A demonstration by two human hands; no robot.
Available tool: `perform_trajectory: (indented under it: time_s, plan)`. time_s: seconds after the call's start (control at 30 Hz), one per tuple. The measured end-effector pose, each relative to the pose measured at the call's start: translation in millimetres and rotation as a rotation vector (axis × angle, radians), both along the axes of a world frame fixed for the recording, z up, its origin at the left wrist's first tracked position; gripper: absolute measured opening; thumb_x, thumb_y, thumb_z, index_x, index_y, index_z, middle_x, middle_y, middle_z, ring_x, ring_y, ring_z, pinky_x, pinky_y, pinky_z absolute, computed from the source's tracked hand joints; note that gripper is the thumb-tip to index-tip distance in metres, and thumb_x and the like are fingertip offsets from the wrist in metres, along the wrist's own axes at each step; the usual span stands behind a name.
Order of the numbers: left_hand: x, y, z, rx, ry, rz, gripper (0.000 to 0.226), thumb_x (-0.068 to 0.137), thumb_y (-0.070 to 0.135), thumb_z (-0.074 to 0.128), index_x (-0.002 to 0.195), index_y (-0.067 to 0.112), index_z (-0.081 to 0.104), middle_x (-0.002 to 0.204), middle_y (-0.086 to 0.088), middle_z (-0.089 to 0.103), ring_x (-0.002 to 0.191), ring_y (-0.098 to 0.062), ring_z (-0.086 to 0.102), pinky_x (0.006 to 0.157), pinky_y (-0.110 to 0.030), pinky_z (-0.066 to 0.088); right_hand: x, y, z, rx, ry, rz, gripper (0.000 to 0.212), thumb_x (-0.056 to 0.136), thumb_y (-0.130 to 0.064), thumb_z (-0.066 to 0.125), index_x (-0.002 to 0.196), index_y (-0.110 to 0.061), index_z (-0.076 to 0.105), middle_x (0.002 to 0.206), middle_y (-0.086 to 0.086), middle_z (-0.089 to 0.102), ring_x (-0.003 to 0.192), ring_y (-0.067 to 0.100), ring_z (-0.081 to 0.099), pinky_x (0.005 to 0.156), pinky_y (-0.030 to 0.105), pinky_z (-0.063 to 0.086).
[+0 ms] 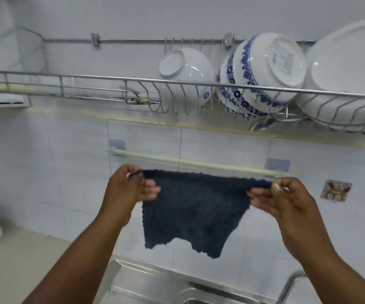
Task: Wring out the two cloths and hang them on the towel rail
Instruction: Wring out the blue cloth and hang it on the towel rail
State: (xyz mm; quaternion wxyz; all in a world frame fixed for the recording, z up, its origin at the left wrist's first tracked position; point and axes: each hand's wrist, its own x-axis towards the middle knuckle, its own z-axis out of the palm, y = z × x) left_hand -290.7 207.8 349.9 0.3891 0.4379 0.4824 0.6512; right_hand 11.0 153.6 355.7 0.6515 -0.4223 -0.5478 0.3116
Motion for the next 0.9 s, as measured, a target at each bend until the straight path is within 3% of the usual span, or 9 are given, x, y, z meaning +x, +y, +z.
perform_trajectory:
  time_s: [0.1,0.23,0.37,0.5,0.57,0.63,0.73,0.8,0.9]
  plan:
    - [-8.5,32.4,24.1,0.136,0.028,0.051,0.008,0.095,0.006,0.050,0.101,0.006,0.056,0.096,-0.016,0.068,0.088,-0.031,0.072,0.081,-0.041,0.060,-16.7,37.8,22.8,0.080,-0.052,-0.017,0.014,0.102,-0.013,0.043,0.094,-0.011,0.054,0.096,0.006,0.075,0.095,0.019,0.072,0.086,0.030,0.059]
    - [-10.7,70.1,42.8,0.264,0.261,0.159,0.014,0.092,0.007,0.050,0.100,0.016,0.056,0.098,-0.005,0.066,0.095,-0.026,0.065,0.089,-0.041,0.056,-30.3,84.9,45.0,0.187,-0.221,-0.100,0.024,0.100,-0.011,0.047,0.090,-0.032,0.053,0.101,0.006,0.068,0.097,0.022,0.068,0.093,0.038,0.054]
    - [-6.7,101.6,39.6,0.322,0.531,0.178,0.018,0.095,0.004,0.047,0.109,0.014,0.054,0.100,-0.001,0.062,0.092,-0.018,0.059,0.079,-0.024,0.048,-31.1,114.4,40.7,0.187,-0.631,-0.255,0.023,0.095,-0.018,0.058,0.116,-0.023,0.052,0.113,0.001,0.063,0.103,0.018,0.060,0.088,0.026,0.044]
    - [-12.2,124.5,7.5,0.287,0.782,0.164,0.018,0.096,0.011,0.051,0.113,0.016,0.052,0.098,-0.007,0.065,0.089,-0.026,0.062,0.073,-0.030,0.047,-21.6,128.5,1.7,0.166,-1.192,-0.307,0.043,0.093,-0.025,0.055,0.136,-0.023,0.046,0.132,0.004,0.058,0.114,0.025,0.056,0.098,0.033,0.044]
    - [-13.5,132.0,-2.3,0.273,0.897,0.230,0.021,0.096,0.021,0.049,0.117,0.019,0.050,0.093,-0.010,0.066,0.090,-0.032,0.061,0.075,-0.035,0.047,-21.0,131.6,-8.9,0.184,-1.352,-0.368,0.048,0.093,-0.028,0.054,0.140,-0.026,0.041,0.127,0.004,0.062,0.108,0.026,0.057,0.095,0.037,0.047]
    - [-13.5,141.7,-1.5,0.242,1.134,0.409,0.027,0.097,0.033,0.044,0.120,0.017,0.047,0.094,-0.014,0.068,0.095,-0.038,0.058,0.084,-0.043,0.043,-27.2,132.9,-5.9,0.219,-1.354,-0.440,0.046,0.097,-0.034,0.046,0.141,-0.028,0.035,0.120,0.002,0.065,0.105,0.025,0.057,0.096,0.040,0.043]
    - [-12.2,153.8,15.5,-0.048,1.423,0.463,0.031,0.097,0.037,0.036,0.114,0.012,0.045,0.101,-0.020,0.065,0.096,-0.036,0.056,0.091,-0.046,0.035,-37.6,138.5,12.3,0.159,-1.407,-0.612,0.044,0.098,-0.037,0.044,0.138,-0.020,0.038,0.104,0.010,0.069,0.099,0.032,0.054,0.089,0.043,0.038]
    - [-10.1,156.6,29.1,-0.293,1.433,0.397,0.038,0.093,0.041,0.037,0.121,0.015,0.040,0.110,-0.017,0.064,0.105,-0.034,0.055,0.101,-0.050,0.032,-40.9,143.8,23.7,0.095,-1.513,-0.720,0.050,0.081,-0.033,0.068,0.124,-0.011,0.052,0.078,0.015,0.071,0.080,0.035,0.059,0.082,0.042,0.040]
    - [-10.4,160.7,38.6,-0.346,1.316,0.454,0.058,0.086,0.049,0.049,0.130,0.014,0.034,0.121,-0.015,0.058,0.116,-0.036,0.050,0.100,-0.052,0.034,-39.3,152.0,33.0,0.196,-1.509,-0.809,0.038,0.068,-0.025,0.077,0.097,-0.005,0.063,0.060,0.013,0.065,0.061,0.033,0.059,0.072,0.041,0.043]
